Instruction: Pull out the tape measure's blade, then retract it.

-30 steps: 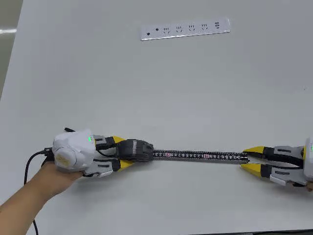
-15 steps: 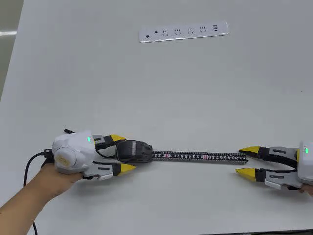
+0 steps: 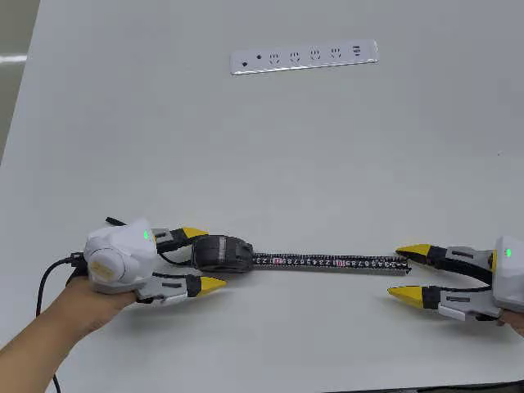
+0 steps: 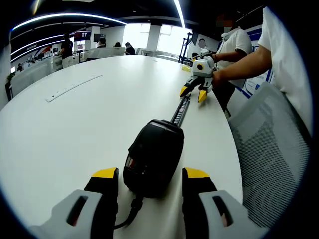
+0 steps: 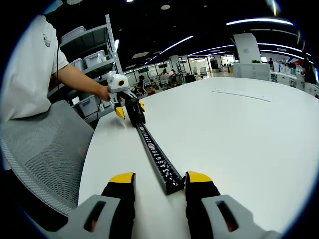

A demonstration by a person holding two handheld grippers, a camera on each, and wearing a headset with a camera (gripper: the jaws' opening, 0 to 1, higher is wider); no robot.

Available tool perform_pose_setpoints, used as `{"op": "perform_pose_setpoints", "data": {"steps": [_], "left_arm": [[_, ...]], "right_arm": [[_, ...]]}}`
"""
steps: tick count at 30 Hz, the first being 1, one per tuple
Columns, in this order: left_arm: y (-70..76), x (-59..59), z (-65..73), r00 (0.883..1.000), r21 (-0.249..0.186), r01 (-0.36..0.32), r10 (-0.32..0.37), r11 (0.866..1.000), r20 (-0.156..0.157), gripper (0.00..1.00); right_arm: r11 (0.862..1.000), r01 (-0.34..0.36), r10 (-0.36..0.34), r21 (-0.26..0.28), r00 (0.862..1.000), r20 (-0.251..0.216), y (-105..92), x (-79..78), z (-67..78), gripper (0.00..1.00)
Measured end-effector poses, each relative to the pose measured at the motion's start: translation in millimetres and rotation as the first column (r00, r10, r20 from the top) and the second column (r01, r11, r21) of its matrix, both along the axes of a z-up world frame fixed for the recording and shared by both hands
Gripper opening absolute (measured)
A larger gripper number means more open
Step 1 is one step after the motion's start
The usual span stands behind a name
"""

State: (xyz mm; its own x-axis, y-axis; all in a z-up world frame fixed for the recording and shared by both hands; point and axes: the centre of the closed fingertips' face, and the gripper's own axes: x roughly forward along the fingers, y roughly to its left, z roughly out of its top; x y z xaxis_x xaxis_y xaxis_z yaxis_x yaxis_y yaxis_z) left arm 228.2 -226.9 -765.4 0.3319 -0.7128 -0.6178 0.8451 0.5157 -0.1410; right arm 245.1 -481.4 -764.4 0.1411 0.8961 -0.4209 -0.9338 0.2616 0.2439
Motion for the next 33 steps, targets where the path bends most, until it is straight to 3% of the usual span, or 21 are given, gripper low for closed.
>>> {"op": "perform_pose_setpoints", "data": {"steps": [9,12,15,26,33], "left_arm": [[4.7,1.4,4.7,0.999,0.007,-0.048,0.048,0.999,0.022,0.49],[5.7,-0.8,7.6,0.998,0.005,-0.06,0.06,0.998,0.024,0.49],[9.6,-1.4,7.2,0.997,-0.003,-0.078,0.078,0.997,0.025,0.5],[17.4,-4.2,11.4,0.983,-0.029,-0.178,0.179,0.984,0.032,0.54],[23.6,-13.7,18.6,0.974,-0.044,-0.222,0.224,0.974,0.041,0.56]], "right_arm": [[0.998,0.057,-0.057,-0.01,0.998,0.023,1.2,2.9,5.1,0.42],[0.994,0.108,-0.109,0.033,0.994,0.011,3.4,6.5,13.4,0.43],[0.993,0.114,-0.115,0.016,0.993,0.02,4.3,4.7,12.2,0.44],[0.977,0.21,-0.211,0.018,0.977,0.034,4.5,2.3,17.4,0.48],[0.968,0.251,-0.251,-0.001,0.966,0.065,1.5,-3.4,19.6,0.5]]}}
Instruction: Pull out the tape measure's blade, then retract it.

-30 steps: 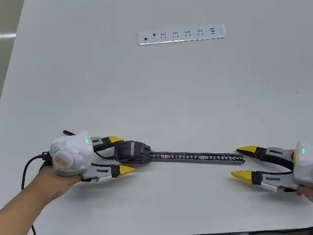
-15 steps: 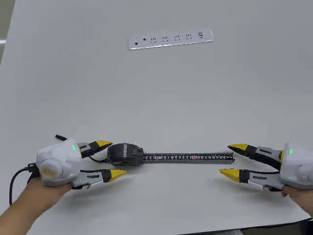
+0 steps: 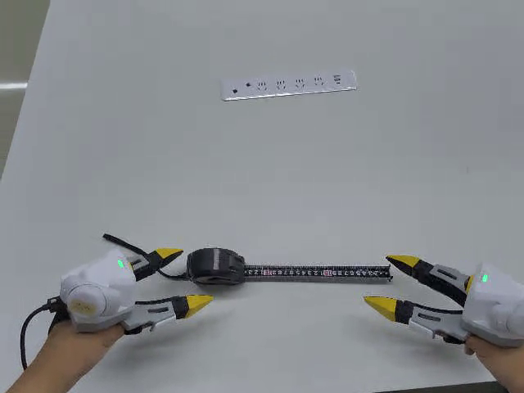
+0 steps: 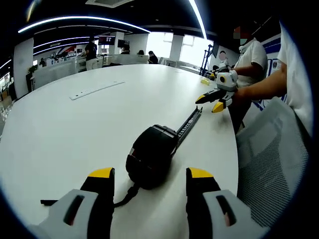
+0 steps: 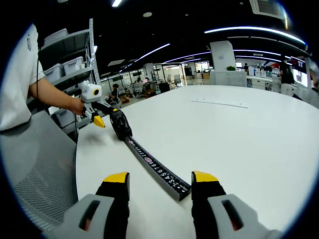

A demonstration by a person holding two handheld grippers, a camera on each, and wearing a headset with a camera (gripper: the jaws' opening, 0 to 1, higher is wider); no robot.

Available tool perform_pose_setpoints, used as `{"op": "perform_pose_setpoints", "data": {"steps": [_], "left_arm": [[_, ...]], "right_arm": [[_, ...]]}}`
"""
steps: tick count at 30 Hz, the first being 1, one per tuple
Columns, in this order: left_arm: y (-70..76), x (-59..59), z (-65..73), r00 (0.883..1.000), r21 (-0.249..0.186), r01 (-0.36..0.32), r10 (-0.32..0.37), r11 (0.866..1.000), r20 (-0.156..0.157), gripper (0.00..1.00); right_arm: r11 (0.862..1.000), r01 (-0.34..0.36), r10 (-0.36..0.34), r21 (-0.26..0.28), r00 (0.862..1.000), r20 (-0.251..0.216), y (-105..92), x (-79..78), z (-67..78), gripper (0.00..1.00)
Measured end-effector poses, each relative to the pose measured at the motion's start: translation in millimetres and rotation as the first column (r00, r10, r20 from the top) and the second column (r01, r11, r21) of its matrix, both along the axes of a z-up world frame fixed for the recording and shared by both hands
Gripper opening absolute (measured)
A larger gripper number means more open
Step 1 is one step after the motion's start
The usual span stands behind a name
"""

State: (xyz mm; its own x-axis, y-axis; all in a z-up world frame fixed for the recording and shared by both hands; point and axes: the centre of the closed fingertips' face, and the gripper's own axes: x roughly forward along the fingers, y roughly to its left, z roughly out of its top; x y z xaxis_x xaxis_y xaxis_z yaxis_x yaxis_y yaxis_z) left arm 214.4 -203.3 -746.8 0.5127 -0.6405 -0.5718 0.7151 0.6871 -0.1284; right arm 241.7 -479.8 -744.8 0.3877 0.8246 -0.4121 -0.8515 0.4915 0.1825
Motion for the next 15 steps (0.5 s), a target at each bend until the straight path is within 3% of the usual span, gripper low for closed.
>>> {"op": "perform_pose_setpoints", "data": {"steps": [15], "left_arm": [[12.4,-20.5,14.2,0.994,-0.014,-0.106,0.107,0.994,0.025,0.57]], "right_arm": [[0.999,0.042,-0.041,-0.025,0.999,0.035,9.4,-18.7,14.3,0.51]]}}
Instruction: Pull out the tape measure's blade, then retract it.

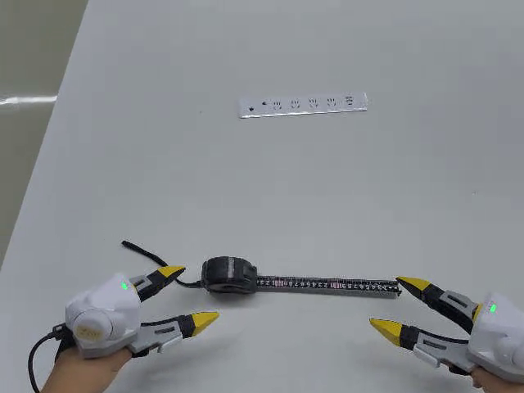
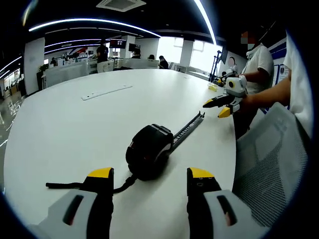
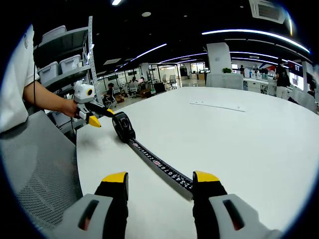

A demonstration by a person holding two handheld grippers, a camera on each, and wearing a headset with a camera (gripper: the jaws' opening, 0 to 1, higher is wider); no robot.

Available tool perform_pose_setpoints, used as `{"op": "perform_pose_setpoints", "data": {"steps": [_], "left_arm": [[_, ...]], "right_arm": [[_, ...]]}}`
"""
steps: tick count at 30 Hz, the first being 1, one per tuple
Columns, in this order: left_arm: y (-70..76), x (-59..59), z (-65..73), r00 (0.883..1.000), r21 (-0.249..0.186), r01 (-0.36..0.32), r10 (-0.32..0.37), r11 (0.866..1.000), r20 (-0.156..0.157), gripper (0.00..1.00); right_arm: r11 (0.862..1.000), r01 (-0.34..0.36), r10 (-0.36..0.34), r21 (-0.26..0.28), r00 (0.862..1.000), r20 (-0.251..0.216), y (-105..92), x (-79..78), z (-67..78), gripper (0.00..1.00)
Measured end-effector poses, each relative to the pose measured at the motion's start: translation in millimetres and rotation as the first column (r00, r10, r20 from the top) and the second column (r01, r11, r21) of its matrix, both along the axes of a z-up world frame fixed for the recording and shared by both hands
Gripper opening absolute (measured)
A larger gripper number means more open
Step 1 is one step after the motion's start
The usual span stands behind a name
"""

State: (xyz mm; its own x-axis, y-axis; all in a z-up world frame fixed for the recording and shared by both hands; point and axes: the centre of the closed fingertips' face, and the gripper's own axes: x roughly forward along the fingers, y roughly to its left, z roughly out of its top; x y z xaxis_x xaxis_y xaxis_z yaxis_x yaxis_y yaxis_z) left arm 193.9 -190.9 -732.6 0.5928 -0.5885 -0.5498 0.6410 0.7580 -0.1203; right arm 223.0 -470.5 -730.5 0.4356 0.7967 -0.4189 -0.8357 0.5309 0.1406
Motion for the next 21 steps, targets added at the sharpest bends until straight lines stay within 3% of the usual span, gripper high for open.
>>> {"op": "perform_pose_setpoints", "data": {"steps": [21], "left_arm": [[15.6,-26.5,11.2,0.999,0.004,-0.051,0.051,0.999,-0.003,0.6]], "right_arm": [[0.998,0.059,-0.059,0.017,0.998,0.018,-6.9,-22.2,15.5,0.53]]}}
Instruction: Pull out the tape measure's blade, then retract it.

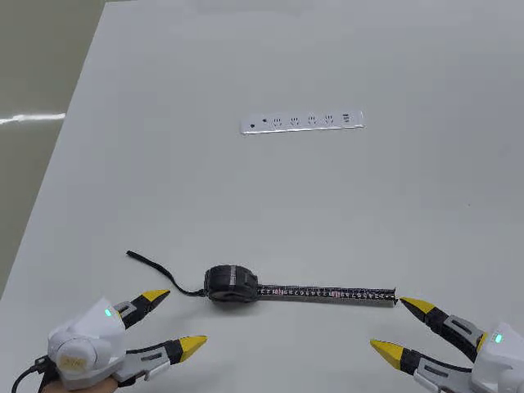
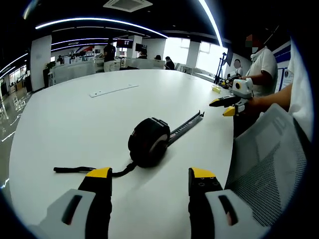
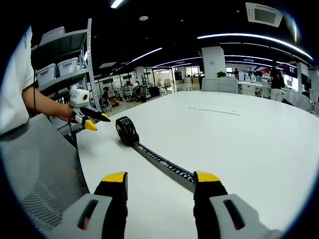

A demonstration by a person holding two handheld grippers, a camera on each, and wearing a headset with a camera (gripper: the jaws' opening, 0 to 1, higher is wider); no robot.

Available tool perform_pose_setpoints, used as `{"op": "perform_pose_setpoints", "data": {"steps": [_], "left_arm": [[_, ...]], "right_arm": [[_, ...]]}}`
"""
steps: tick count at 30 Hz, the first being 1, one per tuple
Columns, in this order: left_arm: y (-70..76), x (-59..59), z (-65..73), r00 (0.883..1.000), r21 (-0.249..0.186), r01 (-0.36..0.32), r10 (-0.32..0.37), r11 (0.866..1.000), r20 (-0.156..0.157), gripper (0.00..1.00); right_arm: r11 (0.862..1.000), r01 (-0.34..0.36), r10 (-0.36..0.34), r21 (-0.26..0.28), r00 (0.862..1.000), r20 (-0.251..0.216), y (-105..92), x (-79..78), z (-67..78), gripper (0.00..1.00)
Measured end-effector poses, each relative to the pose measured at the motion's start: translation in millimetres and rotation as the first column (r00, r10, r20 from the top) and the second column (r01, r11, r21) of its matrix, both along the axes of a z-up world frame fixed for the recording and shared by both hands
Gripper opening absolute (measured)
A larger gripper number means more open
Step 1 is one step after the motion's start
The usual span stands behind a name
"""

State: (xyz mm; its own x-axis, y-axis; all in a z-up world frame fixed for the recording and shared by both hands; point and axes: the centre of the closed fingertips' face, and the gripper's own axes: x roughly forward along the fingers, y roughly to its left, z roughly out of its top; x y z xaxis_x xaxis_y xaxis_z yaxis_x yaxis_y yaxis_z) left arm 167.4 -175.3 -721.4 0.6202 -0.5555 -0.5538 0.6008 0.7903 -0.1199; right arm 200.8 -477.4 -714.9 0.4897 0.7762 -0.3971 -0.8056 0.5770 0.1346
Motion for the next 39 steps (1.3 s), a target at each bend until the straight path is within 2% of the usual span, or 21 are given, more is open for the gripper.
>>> {"op": "perform_pose_setpoints", "data": {"steps": [8,14,21,33,37,39], "left_arm": [[11.6,-6.9,8.1,0.999,-0.012,-0.042,0.043,0.999,0.019,0.61],[18.4,-18.8,9.5,0.997,-0.011,-0.074,0.074,0.997,0.026,0.62],[28.5,-28.4,13.6,0.992,-0.031,-0.124,0.125,0.992,0.034,0.62],[37.3,-47.4,19.1,0.985,-0.046,-0.164,0.167,0.985,0.054,0.63],[40.3,-53.0,21.2,0.981,-0.067,-0.185,0.189,0.98,0.053,0.63],[40.7,-56.4,20.6,0.981,-0.056,-0.181,0.184,0.982,0.055,0.64]], "right_arm": [[1.0,0.029,-0.029,0.003,1.0,0.012,-4.7,-6.4,7.2,0.54],[0.999,0.047,-0.047,0.001,0.999,0.028,-7.1,-11.9,13.5,0.55],[0.999,0.051,-0.051,-0.003,0.998,0.029,-6.5,-22.3,15.7,0.56],[0.997,0.077,-0.077,0.002,0.996,0.041,-11.4,-35.5,19.8,0.56],[0.996,0.091,-0.091,0.003,0.995,0.048,-13.0,-38.7,23.3,0.57],[0.995,0.1,-0.1,0.006,0.994,0.047,-13.7,-40.7,24.3,0.58]]}}
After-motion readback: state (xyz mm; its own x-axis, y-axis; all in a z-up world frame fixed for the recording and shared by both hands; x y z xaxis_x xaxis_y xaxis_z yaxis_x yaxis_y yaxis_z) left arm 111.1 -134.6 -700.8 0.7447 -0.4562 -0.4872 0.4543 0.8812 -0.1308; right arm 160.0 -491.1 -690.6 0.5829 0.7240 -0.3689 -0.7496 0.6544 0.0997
